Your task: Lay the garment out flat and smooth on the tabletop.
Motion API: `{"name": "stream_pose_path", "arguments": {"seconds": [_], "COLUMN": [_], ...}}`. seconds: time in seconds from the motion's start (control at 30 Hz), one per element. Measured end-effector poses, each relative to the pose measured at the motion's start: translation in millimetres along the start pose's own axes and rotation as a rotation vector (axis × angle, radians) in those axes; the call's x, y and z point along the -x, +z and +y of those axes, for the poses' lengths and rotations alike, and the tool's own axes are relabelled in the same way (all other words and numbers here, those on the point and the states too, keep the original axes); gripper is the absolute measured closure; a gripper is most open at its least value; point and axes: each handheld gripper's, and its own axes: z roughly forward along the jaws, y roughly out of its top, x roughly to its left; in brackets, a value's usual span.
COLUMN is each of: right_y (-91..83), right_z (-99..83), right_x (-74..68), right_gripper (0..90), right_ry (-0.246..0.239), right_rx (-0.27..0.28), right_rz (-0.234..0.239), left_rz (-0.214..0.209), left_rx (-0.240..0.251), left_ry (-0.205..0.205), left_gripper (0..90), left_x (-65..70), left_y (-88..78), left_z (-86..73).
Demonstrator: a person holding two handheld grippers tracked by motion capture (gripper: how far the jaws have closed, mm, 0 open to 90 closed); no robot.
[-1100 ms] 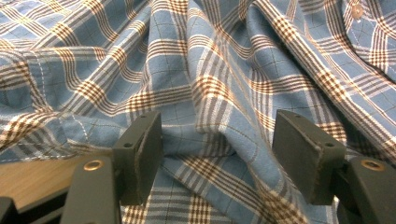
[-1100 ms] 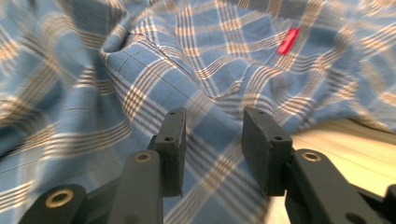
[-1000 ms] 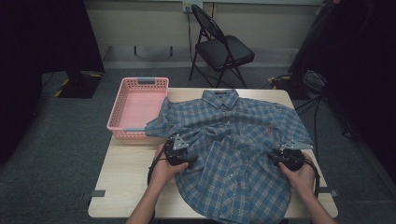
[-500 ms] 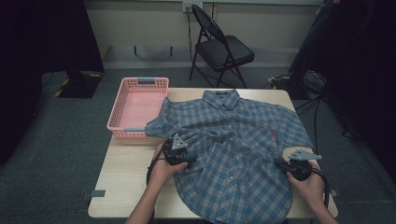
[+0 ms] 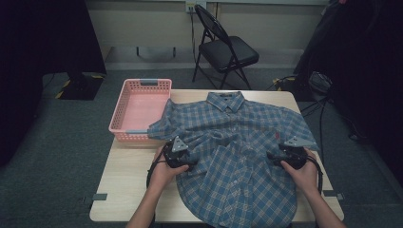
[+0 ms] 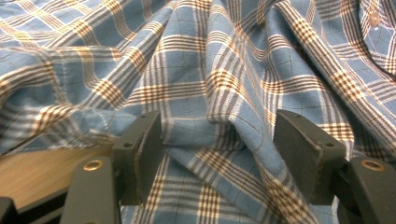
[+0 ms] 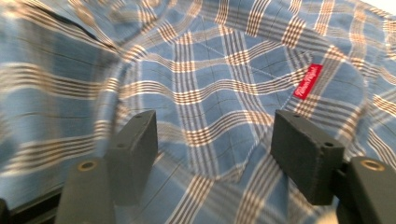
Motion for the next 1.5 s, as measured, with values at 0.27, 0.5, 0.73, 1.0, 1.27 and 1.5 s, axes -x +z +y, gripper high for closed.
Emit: {"name": "stream_pose_path", "arguments": {"seconds": [0.27,0.5,0.73,1.0,1.27,1.5], "right_y": [15.0,16.7,16.3,16.3,16.3,16.3], "right_z": [-0.2,0.0,-0.5,-0.4,-0.5,-0.4], "right_x": [5.5,8.9,8.5,8.5,8.6,8.6], "right_gripper": [19.0,14.8,14.8,14.8,14.8,14.8], "right_ry": [0.027,0.057,0.053,0.054,0.055,0.055], "right_rx": [-0.055,-0.075,-0.073,-0.074,-0.074,-0.074], "right_rz": [-0.003,0.023,0.026,0.027,0.028,0.027], "left_rz": [0.016,0.07,0.094,0.077,0.044,0.042], "left_rx": [0.002,-0.003,0.012,-0.044,-0.089,-0.093], "left_ry": [-0.018,-0.03,-0.059,-0.009,-0.027,-0.036], "left_gripper": [33.0,41.7,45.7,64.5,84.5,85.3], "left_x": [-4.3,-14.1,-17.8,-16.8,-5.4,5.3], "left_y": [-14.7,-38.2,-31.1,-17.2,-31.3,-52.6], "left_z": [-9.2,-20.4,-29.6,-27.7,-32.8,-48.4]}}
